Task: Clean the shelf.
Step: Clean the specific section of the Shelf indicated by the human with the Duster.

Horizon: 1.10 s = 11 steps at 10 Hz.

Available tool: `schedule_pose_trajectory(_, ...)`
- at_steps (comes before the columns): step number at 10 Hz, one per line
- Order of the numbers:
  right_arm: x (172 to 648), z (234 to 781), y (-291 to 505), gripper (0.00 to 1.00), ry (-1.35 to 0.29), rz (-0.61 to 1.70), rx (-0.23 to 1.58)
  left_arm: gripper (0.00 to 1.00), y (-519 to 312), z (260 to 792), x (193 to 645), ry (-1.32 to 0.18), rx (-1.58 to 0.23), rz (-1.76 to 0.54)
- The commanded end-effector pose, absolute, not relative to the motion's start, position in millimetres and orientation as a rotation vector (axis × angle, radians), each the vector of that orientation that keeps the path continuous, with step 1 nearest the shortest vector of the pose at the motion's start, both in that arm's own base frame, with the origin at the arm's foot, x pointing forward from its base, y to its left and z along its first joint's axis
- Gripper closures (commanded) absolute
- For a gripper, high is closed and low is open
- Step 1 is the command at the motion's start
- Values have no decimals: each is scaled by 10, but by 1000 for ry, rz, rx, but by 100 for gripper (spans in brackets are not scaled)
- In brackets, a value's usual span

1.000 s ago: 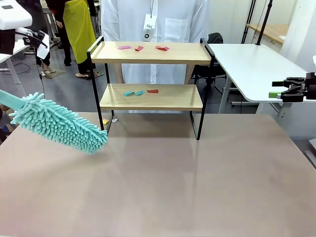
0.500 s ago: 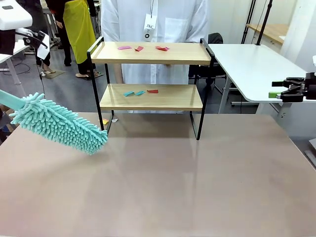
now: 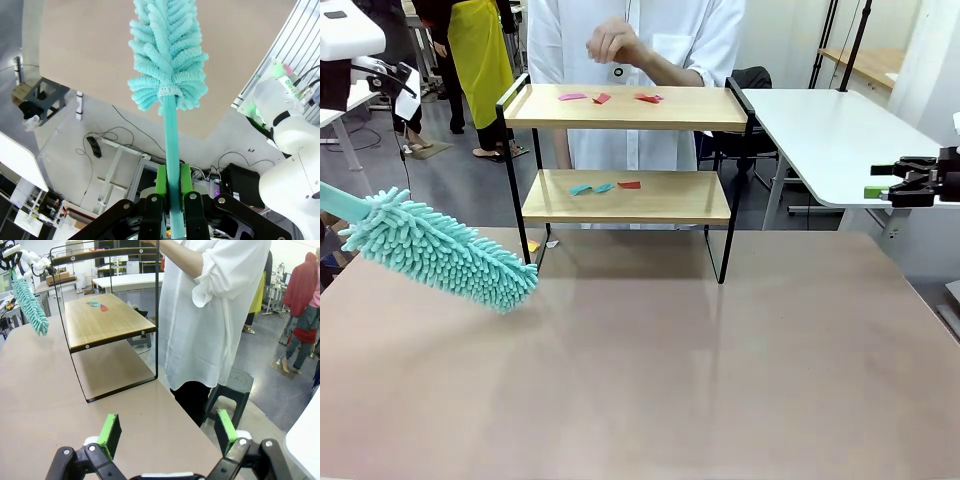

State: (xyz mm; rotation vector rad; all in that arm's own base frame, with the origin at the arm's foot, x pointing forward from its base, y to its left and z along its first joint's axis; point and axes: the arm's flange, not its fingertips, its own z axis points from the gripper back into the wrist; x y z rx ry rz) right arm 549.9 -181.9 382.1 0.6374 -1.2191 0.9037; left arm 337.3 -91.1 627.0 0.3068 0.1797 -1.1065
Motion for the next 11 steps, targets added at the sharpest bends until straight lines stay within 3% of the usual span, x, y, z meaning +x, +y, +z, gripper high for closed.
schedule_pose_trajectory(1, 5505, 3855, -1809, 0, -1212, 904, 633, 87, -888, 6247, 3339, 157, 289, -1109)
schedule_pose_trajectory(11, 5505, 3855, -1809, 0, -1212, 904, 633, 87, -888, 6247, 3339, 157, 289, -1109)
